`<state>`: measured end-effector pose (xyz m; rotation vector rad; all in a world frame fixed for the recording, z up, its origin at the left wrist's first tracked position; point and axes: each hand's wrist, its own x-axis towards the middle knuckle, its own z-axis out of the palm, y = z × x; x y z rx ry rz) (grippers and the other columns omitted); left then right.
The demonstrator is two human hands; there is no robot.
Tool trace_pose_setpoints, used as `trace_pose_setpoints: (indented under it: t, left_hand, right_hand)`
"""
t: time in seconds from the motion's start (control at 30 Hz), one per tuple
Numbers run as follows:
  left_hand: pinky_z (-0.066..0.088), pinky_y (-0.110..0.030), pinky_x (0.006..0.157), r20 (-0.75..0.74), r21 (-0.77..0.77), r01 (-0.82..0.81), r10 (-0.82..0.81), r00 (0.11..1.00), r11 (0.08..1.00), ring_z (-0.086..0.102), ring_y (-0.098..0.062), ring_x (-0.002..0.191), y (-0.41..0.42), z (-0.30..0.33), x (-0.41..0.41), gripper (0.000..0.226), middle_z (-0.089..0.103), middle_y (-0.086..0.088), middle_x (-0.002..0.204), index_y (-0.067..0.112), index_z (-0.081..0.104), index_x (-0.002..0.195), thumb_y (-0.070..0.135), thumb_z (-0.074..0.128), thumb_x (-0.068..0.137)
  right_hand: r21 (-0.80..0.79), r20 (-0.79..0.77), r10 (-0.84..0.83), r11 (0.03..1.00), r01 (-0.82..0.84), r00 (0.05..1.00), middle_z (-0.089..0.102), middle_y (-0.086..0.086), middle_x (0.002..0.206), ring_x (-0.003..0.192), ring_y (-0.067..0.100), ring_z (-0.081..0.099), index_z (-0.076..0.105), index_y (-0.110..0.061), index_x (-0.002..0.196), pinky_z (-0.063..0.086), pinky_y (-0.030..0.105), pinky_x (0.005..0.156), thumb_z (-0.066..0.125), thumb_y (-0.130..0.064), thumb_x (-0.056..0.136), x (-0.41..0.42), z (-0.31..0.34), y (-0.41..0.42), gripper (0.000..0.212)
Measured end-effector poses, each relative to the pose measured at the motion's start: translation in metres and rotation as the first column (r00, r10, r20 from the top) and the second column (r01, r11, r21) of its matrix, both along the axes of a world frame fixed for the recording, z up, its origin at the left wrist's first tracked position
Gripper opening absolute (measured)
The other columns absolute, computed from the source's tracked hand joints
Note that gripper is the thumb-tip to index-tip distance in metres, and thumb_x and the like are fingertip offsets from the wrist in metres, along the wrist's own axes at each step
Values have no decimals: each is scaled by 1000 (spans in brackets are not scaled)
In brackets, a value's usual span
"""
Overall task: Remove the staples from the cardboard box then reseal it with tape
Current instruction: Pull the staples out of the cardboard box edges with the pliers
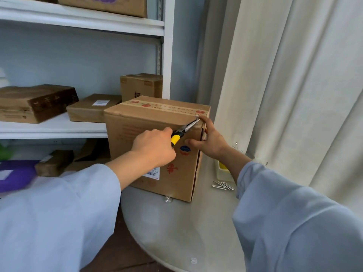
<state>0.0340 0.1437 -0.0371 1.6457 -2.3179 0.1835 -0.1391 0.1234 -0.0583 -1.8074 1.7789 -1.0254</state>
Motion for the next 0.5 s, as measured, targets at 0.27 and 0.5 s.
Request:
trace_pose_setpoints:
  t: [0.27, 0.5]
  left_hand:
    - [36, -32, 60, 210, -178, -41, 78, 975, 983, 61, -31, 89, -3, 6, -1, 33, 58, -6, 89, 15, 41, 118, 20, 51, 87]
    - [38, -33, 63, 75, -7, -11, 11, 997, 1000, 49, -28, 78, -2, 9, 2, 23, 44, -2, 76, 16, 45, 109, 21, 49, 87]
  right_hand:
    - [-18, -15, 16, 1000, -17, 1000, 54, 7, 134, 121, 30, 53, 13, -31, 149, 45, 41, 102, 72, -30, 84, -2, 0, -1, 88]
    - [-8, -24, -5, 1000, 5, 1000, 53, 9, 135, 119, 31, 54, 12, -34, 149, 48, 41, 100, 72, -32, 83, -1, 1, -1, 89]
